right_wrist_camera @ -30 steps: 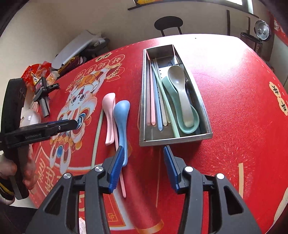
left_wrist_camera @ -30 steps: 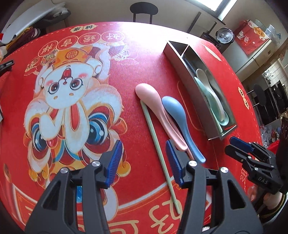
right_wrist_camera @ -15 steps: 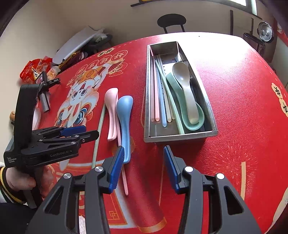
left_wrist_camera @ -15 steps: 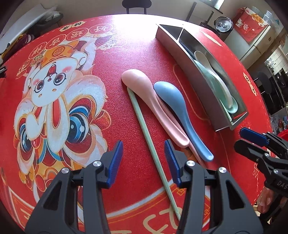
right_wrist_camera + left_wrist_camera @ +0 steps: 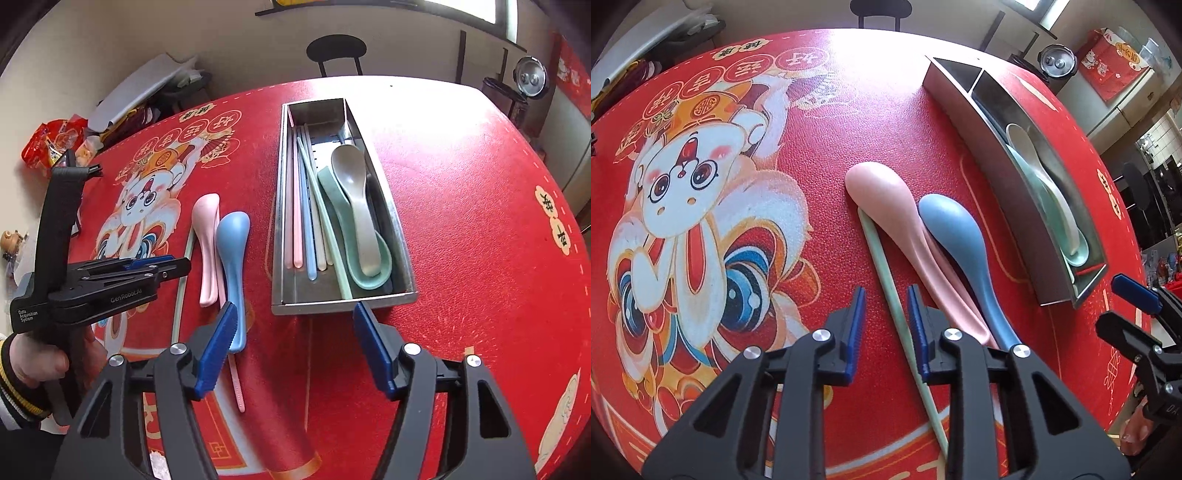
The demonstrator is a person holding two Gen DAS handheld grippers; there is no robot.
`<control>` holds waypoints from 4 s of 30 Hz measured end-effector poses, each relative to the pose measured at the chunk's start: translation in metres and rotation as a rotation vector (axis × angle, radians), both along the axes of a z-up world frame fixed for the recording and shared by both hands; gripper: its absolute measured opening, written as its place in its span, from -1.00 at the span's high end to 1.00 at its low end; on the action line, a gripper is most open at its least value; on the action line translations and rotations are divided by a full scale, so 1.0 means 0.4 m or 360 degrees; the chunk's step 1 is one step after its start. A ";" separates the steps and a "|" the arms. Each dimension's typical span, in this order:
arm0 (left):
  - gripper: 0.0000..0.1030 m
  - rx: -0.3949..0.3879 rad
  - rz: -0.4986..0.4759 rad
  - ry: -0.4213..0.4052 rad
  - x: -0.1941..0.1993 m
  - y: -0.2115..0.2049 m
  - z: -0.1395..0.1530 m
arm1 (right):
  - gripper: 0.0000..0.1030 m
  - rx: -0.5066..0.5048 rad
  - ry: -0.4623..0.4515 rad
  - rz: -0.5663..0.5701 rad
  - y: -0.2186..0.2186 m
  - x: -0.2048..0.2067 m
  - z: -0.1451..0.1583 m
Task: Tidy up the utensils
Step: 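Move both tools back over the remaining utensils, then grasp a pale green chopstick with the left tool while the right closes on a pink spoon, then lift the green chopstick with the left tool while the right holds the pink spoon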
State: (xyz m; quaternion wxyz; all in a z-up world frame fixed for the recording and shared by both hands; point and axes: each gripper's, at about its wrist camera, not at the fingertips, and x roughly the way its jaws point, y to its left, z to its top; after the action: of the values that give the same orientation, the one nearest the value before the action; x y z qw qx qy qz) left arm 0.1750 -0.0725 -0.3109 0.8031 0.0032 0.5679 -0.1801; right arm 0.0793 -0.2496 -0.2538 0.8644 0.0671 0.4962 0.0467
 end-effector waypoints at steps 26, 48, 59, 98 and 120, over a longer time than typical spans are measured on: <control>0.78 0.0010 -0.0035 -0.0020 -0.003 0.063 -0.004 | -0.89 -0.0043 0.0026 0.0271 0.087 0.064 0.014; 0.44 -0.0156 0.0345 0.0037 -0.111 0.268 -0.005 | 0.51 -0.0029 0.0313 0.0606 0.300 0.263 -0.088; 0.46 -0.0150 0.0361 0.0017 -0.101 0.269 -0.007 | 0.51 -0.0107 0.0299 0.0509 0.310 0.290 -0.107; 0.81 -0.0301 0.0433 0.0057 -0.126 0.323 -0.016 | 0.63 0.0110 0.0224 0.0446 0.323 0.179 -0.088; 0.79 -0.0269 0.0413 0.0043 -0.138 0.319 -0.018 | 0.64 0.0366 0.0352 0.0373 0.269 0.192 -0.143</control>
State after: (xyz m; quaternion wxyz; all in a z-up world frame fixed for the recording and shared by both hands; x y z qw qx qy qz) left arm 0.1198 0.0550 -0.3180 0.8094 -0.1402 0.5570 -0.1222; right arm 0.1561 -0.1419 -0.3108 0.7798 0.1119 0.5840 0.1958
